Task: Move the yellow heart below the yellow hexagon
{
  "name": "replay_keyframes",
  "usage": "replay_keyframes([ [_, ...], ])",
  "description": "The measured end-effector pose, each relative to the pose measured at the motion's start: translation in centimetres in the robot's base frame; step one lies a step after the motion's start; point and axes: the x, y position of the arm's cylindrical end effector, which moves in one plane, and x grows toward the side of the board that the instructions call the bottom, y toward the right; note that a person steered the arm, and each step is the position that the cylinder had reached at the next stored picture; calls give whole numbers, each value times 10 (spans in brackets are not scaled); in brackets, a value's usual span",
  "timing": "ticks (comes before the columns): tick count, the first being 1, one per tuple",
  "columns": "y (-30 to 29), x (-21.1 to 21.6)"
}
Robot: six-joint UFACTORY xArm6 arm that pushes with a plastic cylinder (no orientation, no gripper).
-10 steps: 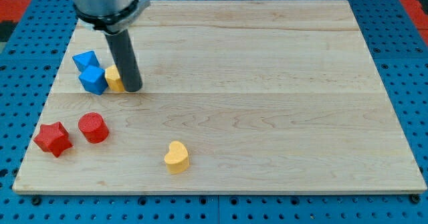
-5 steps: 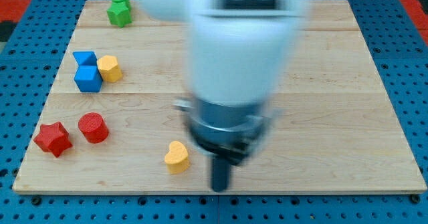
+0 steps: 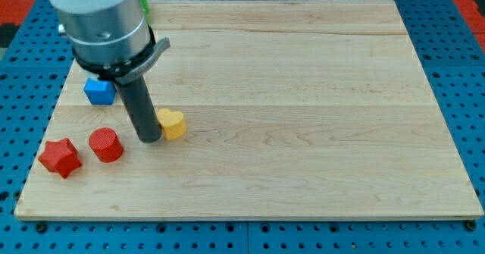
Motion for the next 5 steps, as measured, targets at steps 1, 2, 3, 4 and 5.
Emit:
replay_keyframes([
  [1, 61, 25],
  [2, 97, 9],
  [3, 2, -25],
  [4, -39, -29],
  [5, -9, -41],
])
